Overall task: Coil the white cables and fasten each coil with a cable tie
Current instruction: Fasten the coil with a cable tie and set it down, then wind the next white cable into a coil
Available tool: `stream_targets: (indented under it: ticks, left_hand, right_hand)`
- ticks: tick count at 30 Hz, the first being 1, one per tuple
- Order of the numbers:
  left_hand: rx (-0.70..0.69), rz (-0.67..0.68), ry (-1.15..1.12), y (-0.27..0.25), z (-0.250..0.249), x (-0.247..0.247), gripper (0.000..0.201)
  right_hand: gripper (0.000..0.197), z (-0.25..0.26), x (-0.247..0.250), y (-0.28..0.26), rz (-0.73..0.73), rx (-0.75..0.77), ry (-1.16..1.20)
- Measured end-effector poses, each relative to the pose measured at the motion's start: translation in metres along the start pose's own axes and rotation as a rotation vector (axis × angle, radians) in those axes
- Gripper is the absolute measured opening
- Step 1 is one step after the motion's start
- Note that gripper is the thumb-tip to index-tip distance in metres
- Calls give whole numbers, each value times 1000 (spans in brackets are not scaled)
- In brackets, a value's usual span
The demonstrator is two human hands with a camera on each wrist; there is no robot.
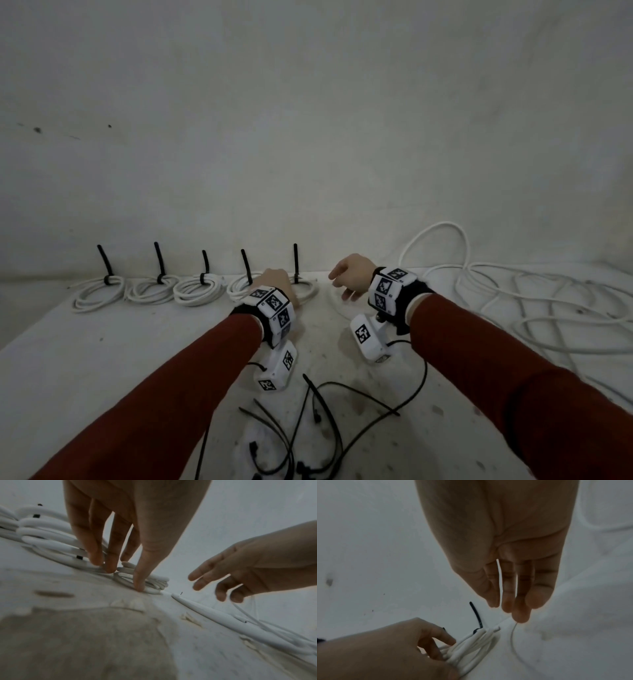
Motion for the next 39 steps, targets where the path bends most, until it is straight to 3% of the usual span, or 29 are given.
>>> stream_targets:
  ticks: [4,8,12,15,18,21,26,29,34,39]
  left_hand:
    - [-43,28,53,-3,1,10,26]
    - [-112,-7,59,-8,-9,22,33]
    - [-250,-88,35,-14,-32,25,32]
    - [-402,-77,19,-25,-52,26,36]
    - [-496,-55,61,-38,-72,28,43]
    - [-522,-121,5,-51,-90,36,33]
    - [-661,-290,-390,-75,-103,88,25]
    - [-702,-498,-576,-88,-97,125,24]
    - [-564,-803,-760,-99,-66,188,26]
    - [-422,-823,-663,-98,-28,208,25]
  right_hand:
    - [20,-10,26,-16,35,59,-364]
    - [38,-25,33,-36,210,8,-647]
    - [42,-39,27,-45,283,-10,-767]
    - [39,-42,24,-57,294,-7,-808]
    - [16,-36,37,-68,268,51,-623]
    - [25,-17,66,-84,118,172,-363]
    - [17,15,116,-120,-182,361,-139]
    - [17,25,135,-142,-282,453,58]
    - [28,2,142,-158,-333,380,116]
    - [42,-33,145,-177,-231,199,83]
Point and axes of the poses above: each hand's wrist, its own y-axis towards the middle knuckle, its own x-axis out of the back of the hand, z = x × y, the point moved 1 cm from there along y, towards the middle knuckle
